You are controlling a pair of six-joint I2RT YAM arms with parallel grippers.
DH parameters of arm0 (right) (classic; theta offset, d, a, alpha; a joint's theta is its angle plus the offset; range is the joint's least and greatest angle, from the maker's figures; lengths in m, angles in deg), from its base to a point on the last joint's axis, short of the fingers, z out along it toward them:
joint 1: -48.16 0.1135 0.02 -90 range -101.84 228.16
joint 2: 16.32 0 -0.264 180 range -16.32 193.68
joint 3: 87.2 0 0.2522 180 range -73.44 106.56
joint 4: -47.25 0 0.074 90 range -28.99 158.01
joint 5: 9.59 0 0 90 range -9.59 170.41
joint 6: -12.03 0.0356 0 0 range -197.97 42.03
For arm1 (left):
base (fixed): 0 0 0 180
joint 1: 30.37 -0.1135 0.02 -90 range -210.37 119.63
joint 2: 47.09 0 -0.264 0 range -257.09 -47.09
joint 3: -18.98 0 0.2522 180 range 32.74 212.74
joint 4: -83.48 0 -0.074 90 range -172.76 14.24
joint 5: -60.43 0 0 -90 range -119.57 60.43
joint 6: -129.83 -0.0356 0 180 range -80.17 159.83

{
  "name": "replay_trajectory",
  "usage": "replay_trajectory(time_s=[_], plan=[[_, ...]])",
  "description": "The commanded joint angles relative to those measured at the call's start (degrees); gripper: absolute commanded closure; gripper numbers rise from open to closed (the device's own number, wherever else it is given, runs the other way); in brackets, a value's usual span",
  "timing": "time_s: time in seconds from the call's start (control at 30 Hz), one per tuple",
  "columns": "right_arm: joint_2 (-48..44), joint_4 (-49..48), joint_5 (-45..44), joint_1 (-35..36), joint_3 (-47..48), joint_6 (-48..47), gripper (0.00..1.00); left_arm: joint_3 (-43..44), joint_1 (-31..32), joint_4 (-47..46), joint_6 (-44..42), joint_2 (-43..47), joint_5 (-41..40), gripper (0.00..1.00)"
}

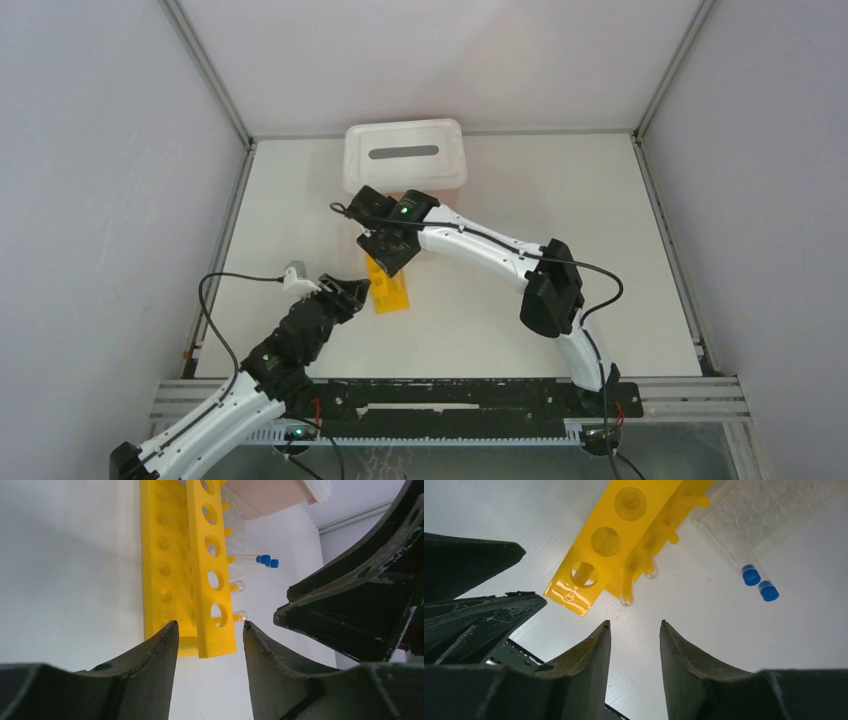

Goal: Organize the chemistry lab equipment
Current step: Reset both arms

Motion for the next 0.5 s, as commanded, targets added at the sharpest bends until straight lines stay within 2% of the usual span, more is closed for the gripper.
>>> replay_trajectory(time_s=[0.0,0.17,0.37,0.47], plan=[[-7.6,-6.7,-4.0,-1.1,-5.1,3.1,0.52,2.5,0.1,-0.8,-1.4,1.4,-1.2,0.45],[-19.6,-22.5,-7.1,-4.8,-23.7,7.3,0.52,3.8,0.1,1.2,-2.0,2.7,-2.8,0.44],[-34.0,-44.4,-16.4,-9.5,-45.8,9.0,0.49,5.7,0.1,1.8,-4.5,1.8,-6.0,0.41],[-39.5,-51.1,-19.9,-13.1,-54.3,11.4,0.43,8.2,0.1,1.7,-6.5,-1.1,-8.9,0.39]])
